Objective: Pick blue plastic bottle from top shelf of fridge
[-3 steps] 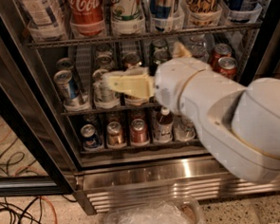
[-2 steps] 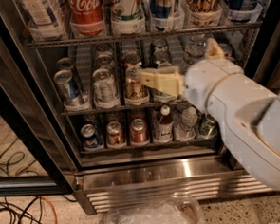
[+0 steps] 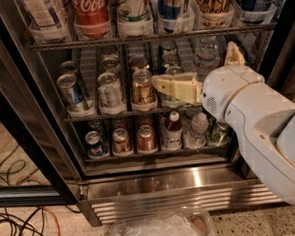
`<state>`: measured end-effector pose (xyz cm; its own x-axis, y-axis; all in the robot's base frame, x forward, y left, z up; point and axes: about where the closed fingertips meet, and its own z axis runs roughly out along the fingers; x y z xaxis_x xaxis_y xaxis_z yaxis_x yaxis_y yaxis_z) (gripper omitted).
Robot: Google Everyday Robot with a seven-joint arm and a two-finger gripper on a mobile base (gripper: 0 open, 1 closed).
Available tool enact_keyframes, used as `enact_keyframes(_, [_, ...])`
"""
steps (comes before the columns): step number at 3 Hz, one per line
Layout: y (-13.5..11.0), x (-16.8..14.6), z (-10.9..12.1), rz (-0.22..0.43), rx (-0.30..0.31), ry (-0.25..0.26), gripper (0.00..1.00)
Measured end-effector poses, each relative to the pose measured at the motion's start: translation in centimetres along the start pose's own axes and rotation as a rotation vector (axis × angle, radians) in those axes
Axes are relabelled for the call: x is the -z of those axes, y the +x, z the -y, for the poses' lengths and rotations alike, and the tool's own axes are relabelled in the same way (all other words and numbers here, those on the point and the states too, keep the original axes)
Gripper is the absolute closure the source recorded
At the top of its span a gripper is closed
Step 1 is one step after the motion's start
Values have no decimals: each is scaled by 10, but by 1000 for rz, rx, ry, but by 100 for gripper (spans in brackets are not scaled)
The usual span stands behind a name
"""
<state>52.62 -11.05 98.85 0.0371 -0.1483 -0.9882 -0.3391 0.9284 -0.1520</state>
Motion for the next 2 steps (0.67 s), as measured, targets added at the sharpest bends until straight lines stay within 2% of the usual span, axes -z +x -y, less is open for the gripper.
enact_keyframes(1, [-7,-1,-17,44,3,-55,0])
enact_keyframes(2, [-14,3,-45,101,19,-117,0])
